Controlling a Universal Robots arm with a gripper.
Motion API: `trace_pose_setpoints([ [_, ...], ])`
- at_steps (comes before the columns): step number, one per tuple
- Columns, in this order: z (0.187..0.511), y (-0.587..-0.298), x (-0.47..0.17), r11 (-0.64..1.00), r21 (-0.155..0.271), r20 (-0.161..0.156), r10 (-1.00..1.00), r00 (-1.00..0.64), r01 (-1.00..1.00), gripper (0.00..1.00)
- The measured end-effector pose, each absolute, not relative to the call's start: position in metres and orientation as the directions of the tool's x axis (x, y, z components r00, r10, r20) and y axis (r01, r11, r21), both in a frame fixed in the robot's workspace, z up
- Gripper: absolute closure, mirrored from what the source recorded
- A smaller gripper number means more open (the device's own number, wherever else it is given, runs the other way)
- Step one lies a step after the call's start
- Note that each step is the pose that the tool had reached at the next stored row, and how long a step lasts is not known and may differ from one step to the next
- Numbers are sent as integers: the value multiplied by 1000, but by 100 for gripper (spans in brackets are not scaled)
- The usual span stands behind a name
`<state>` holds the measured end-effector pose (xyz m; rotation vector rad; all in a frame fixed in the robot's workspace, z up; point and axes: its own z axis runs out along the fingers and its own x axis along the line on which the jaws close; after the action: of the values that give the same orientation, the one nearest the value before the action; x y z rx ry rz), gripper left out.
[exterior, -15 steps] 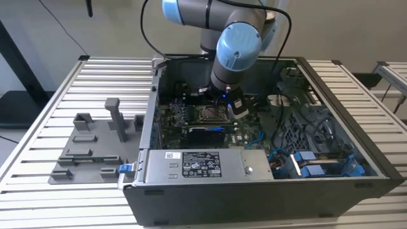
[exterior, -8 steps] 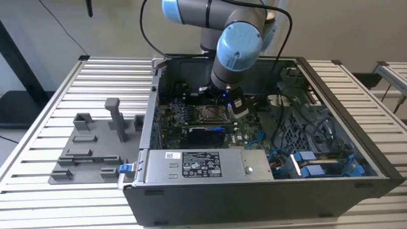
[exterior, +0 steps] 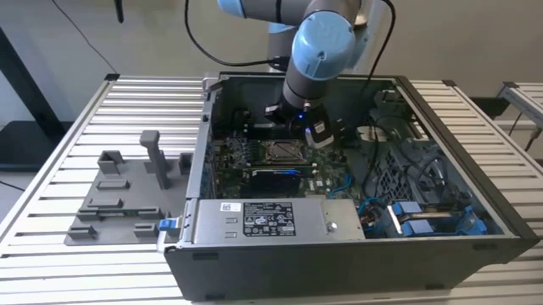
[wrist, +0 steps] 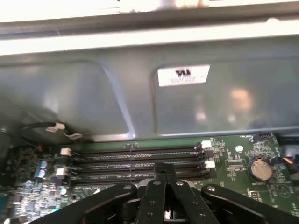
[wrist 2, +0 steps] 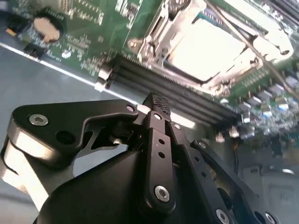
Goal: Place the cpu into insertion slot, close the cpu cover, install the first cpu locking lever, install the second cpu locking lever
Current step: 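Install the first cpu locking lever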
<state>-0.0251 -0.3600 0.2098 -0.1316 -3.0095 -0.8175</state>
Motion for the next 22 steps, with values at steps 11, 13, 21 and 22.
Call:
trace_pose_setpoints([
  [11, 214, -360, -25, 919, 385, 34, 84, -996, 90, 89],
  [13, 214, -360, -25, 929, 357, 31, 87, -996, 93, 89],
  [21, 232, -360, -24, 950, 296, 23, 96, -995, 98, 89],
  [22, 236, -360, -24, 950, 296, 23, 96, -995, 98, 89],
])
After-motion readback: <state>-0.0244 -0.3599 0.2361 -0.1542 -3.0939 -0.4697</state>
